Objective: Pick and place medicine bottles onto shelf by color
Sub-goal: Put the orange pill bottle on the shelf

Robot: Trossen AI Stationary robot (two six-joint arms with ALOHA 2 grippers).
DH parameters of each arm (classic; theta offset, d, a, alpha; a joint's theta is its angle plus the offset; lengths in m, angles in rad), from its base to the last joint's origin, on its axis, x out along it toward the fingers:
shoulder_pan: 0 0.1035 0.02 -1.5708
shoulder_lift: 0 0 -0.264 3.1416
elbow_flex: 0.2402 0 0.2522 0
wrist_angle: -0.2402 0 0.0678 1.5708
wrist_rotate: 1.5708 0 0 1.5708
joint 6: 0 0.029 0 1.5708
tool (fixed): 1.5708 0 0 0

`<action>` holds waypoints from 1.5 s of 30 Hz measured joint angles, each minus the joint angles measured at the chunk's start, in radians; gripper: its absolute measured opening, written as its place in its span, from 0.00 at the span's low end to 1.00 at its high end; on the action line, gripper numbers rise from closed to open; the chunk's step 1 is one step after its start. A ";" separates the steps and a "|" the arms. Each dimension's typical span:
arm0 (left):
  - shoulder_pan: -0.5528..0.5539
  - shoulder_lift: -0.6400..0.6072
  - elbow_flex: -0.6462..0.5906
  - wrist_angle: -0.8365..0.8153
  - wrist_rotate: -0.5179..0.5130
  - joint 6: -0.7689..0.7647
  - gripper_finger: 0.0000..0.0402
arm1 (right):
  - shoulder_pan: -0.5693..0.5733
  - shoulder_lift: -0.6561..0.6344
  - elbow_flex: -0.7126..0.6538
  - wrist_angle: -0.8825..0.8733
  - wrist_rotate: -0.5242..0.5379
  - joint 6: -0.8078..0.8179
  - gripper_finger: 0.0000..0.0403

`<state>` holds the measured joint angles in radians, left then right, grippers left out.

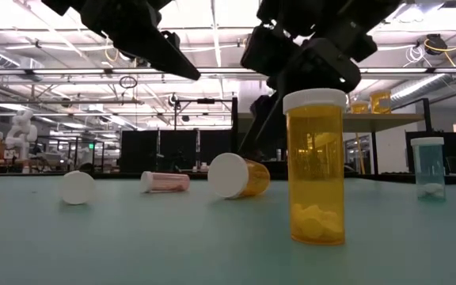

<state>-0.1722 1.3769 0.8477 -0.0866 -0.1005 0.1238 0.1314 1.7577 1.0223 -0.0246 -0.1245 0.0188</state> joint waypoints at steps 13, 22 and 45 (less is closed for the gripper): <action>0.008 0.000 -0.143 0.213 0.000 0.026 0.68 | -0.001 0.106 0.016 0.051 -0.037 -0.183 0.75; 0.008 0.000 -0.145 0.216 -0.001 0.012 0.68 | -0.015 0.097 0.015 0.059 -0.035 -0.215 0.66; -0.007 0.000 -0.146 0.270 0.004 0.036 0.68 | -0.014 -0.202 -0.021 -0.055 -0.036 -0.097 0.45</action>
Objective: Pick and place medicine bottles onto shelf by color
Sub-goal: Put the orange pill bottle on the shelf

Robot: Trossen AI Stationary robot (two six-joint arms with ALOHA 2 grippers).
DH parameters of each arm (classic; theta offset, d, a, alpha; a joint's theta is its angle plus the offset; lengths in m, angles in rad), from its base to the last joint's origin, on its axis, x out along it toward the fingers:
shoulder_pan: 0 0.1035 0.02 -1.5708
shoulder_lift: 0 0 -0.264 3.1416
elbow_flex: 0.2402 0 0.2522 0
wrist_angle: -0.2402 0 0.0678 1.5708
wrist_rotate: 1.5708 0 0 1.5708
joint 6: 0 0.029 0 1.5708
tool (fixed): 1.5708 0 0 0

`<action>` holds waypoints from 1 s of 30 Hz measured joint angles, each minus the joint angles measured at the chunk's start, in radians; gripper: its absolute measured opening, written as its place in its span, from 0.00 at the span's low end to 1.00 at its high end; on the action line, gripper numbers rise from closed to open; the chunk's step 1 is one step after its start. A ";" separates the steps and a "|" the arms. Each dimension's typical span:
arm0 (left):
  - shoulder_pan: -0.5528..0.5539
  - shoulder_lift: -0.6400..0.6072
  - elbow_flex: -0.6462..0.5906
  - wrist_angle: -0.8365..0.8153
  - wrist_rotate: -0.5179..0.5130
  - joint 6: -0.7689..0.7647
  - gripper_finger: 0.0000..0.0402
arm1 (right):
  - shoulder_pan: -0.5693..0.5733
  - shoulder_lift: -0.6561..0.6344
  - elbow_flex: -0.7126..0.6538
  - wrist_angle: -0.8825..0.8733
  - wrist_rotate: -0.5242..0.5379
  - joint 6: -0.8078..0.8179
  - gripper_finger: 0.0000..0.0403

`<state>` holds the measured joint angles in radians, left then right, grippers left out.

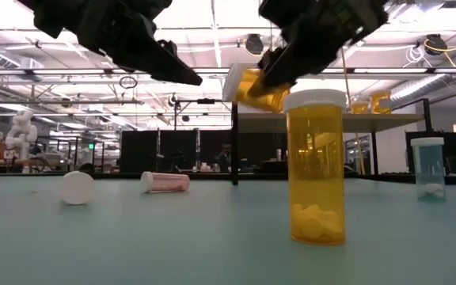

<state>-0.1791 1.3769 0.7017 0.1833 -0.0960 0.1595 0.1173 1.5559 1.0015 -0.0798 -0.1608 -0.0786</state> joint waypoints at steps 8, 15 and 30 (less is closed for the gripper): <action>-0.006 0.016 0.000 0.177 0.037 0.065 0.68 | -0.001 -0.144 -0.317 0.592 0.003 0.069 0.45; 0.018 0.045 -0.002 0.372 0.035 0.067 0.68 | -0.025 -0.150 -0.519 1.149 0.007 0.093 0.45; 0.077 0.357 0.036 0.955 0.045 -0.088 0.68 | -0.026 -0.149 -0.557 1.424 0.009 0.006 0.45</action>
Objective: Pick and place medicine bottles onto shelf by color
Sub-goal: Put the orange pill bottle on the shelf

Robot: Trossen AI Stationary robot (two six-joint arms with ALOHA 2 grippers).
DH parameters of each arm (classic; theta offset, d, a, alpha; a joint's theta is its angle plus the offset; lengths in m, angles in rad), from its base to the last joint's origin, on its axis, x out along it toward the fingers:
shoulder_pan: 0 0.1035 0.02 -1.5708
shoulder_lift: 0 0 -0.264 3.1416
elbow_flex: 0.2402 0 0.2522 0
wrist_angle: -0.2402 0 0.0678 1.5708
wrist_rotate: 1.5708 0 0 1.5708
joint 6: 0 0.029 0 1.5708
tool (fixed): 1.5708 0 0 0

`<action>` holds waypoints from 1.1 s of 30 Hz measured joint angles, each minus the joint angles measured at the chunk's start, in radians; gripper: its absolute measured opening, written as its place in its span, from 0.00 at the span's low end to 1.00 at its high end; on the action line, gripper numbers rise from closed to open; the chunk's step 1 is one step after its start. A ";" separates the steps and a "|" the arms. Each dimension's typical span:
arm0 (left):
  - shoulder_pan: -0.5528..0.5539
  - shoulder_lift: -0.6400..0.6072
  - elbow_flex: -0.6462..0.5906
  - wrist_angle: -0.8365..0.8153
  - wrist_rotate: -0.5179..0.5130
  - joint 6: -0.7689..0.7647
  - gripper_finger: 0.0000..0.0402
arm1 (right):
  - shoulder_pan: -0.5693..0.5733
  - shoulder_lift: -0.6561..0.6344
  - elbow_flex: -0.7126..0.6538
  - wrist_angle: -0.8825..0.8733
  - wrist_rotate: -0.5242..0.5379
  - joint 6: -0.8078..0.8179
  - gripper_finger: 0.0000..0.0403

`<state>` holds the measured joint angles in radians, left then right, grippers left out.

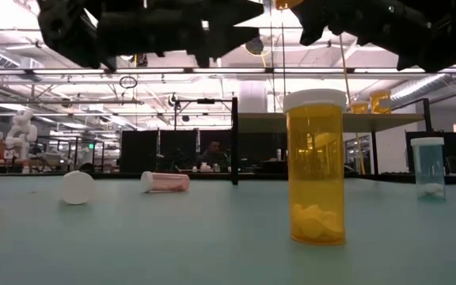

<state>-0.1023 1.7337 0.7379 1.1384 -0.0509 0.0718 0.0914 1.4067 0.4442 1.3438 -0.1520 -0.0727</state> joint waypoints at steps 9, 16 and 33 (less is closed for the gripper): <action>0.001 0.135 0.162 -0.002 0.001 -0.029 0.70 | 0.000 0.000 0.000 -0.002 0.108 0.002 0.45; 0.004 0.161 0.270 -0.166 0.001 -0.025 0.72 | 0.001 0.000 0.000 -0.009 0.130 0.005 0.45; 0.002 0.128 0.281 -0.196 0.001 -0.082 0.60 | 0.002 -0.007 0.002 -0.012 0.130 -0.001 0.45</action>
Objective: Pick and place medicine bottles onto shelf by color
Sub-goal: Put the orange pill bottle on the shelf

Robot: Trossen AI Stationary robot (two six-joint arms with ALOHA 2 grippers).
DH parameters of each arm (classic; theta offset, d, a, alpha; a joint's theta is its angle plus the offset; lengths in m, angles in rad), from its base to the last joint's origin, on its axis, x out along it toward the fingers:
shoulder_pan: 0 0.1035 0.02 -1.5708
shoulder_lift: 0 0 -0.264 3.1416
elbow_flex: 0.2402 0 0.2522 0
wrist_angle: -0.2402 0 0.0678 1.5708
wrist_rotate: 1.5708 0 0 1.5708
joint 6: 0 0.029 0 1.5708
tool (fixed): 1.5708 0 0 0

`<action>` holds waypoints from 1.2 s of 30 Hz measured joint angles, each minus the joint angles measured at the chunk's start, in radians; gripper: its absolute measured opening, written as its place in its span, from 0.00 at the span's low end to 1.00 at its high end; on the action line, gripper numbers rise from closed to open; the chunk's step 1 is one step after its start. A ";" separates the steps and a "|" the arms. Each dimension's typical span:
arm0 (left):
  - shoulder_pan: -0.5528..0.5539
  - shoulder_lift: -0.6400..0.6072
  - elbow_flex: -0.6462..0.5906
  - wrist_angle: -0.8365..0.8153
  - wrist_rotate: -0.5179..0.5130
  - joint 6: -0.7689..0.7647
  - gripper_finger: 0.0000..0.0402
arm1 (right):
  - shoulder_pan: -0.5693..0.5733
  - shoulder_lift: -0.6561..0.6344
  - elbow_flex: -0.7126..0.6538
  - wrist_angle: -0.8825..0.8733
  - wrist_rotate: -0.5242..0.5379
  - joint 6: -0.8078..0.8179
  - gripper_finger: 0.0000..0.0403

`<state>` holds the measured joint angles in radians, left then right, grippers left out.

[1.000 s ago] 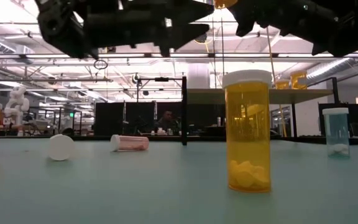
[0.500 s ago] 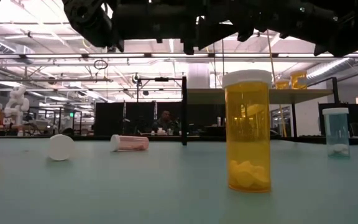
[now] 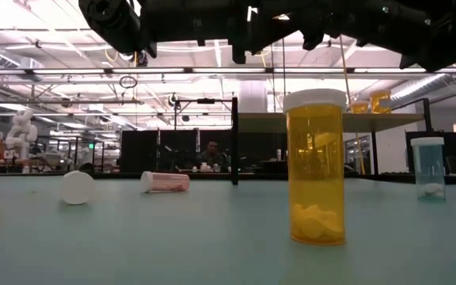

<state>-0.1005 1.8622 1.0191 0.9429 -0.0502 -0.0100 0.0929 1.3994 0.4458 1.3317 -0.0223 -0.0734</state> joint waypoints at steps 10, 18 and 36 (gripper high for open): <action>0.001 0.000 0.000 0.000 -0.001 0.008 0.60 | 0.000 -0.001 0.000 -0.016 0.000 -0.007 0.45; 0.000 0.001 -0.001 0.001 -0.001 -0.042 0.60 | 0.000 -0.001 0.000 -0.023 0.000 -0.018 0.45; 0.002 -0.176 -0.001 -0.353 -0.012 -0.051 0.60 | -0.003 0.000 0.000 -0.070 -0.003 0.031 0.45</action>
<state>-0.0982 1.6857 1.0180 0.5896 -0.0622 -0.0613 0.0903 1.3993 0.4458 1.2612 -0.0250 -0.0421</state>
